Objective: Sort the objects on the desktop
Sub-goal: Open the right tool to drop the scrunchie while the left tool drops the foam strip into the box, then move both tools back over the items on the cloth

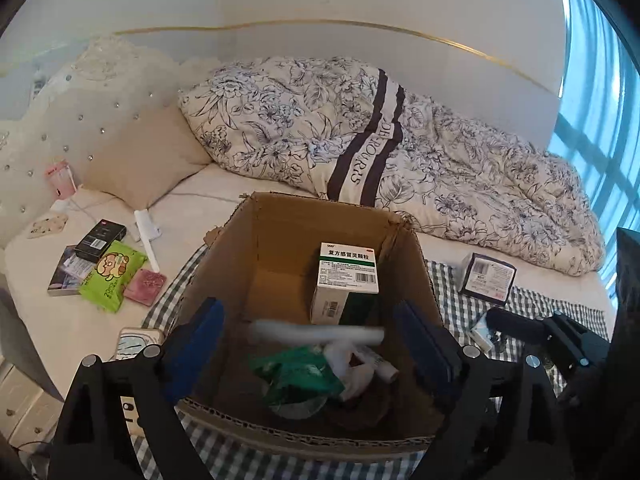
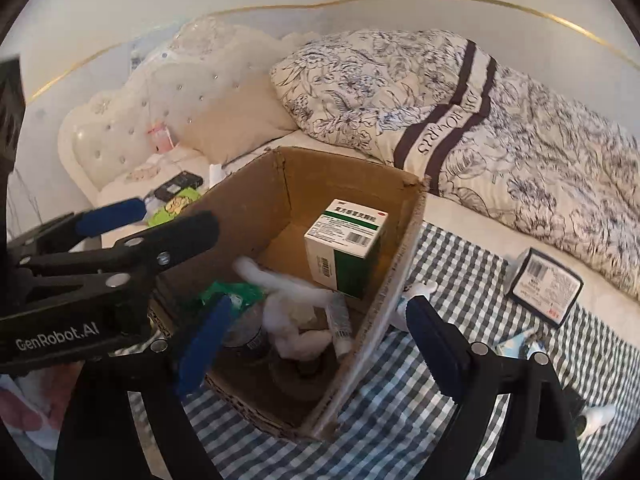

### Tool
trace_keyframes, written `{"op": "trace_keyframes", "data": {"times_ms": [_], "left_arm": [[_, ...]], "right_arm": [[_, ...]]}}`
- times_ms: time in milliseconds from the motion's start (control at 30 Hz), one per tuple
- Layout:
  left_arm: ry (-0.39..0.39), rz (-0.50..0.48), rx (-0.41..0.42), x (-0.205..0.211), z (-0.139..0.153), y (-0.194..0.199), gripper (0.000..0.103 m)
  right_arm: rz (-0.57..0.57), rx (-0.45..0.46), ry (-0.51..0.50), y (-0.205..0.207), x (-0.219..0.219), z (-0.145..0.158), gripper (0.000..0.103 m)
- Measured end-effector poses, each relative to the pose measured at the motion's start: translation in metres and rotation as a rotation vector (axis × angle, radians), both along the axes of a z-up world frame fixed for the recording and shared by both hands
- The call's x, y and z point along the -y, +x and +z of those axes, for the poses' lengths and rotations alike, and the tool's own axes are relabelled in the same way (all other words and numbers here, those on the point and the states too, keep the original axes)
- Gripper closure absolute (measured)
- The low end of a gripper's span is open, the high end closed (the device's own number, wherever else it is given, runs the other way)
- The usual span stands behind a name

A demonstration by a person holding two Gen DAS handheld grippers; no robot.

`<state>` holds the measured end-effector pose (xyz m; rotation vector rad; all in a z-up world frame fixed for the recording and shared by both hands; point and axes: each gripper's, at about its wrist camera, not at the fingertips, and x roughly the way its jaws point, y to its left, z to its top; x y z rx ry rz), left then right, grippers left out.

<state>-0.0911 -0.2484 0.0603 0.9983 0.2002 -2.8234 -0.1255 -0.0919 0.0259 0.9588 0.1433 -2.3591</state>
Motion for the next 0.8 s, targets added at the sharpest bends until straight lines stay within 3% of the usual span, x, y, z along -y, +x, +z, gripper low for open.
{"op": "trace_keyframes", "data": {"times_ms": [333,567,800], "left_arm": [[0.010,-0.007,-0.010,-0.040,0.009,0.025,0.004],[0.023,-0.072,-0.043,-0.096,0.015,0.038,0.000],[0.012,-0.165,-0.026,-0.155,0.010,0.039,0.000]], "right_arm": [[-0.198,-0.005,-0.112,0.014,-0.110,0.019,0.014],[-0.323,-0.002,-0.096,0.034,-0.192,0.025,0.014],[-0.346,-0.018,-0.074,0.055,-0.222,0.031,0.014]]}}
